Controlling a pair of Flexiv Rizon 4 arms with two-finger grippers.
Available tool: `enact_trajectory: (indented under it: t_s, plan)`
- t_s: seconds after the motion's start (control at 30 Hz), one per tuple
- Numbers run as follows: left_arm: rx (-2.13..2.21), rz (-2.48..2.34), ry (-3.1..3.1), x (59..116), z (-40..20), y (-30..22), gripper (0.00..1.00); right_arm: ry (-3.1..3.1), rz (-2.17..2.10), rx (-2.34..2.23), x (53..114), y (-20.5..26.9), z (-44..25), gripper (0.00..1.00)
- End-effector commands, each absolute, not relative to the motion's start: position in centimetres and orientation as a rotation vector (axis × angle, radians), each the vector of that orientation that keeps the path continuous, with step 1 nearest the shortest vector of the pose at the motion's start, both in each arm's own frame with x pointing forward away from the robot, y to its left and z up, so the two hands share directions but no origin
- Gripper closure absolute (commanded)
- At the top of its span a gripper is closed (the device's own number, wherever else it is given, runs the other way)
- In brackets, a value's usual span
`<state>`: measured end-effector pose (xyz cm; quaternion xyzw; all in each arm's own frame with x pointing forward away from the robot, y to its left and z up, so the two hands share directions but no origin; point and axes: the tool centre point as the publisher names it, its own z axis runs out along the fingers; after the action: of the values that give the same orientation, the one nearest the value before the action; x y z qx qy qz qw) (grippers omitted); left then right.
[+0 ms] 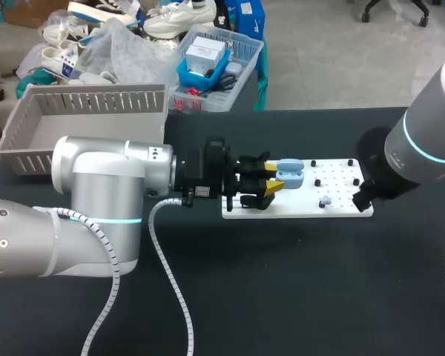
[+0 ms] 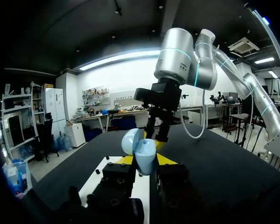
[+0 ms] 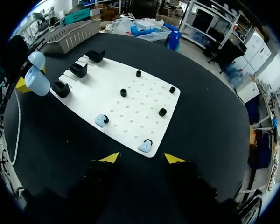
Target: Pick up each earbud case from the left stands, insert the matching earbuds, close the lid, and place the case in the box.
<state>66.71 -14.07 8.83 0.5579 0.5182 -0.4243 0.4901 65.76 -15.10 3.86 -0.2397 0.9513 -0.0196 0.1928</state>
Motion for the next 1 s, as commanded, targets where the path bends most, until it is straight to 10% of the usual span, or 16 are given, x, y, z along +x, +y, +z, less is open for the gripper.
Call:
enact_trajectory:
  t_s: [0.03, 1.0]
  plan:
    - [1.356, -1.031, 1.258, 66.8, 8.8, -14.1, 1.00, 2.623, -0.307, -0.604, 66.2, -14.7, 3.2, 0.51]
    - [1.356, -1.031, 1.258, 66.8, 8.8, -14.1, 1.00, 2.653, -0.325, -0.610, 67.5, -15.3, 1.9, 0.63]
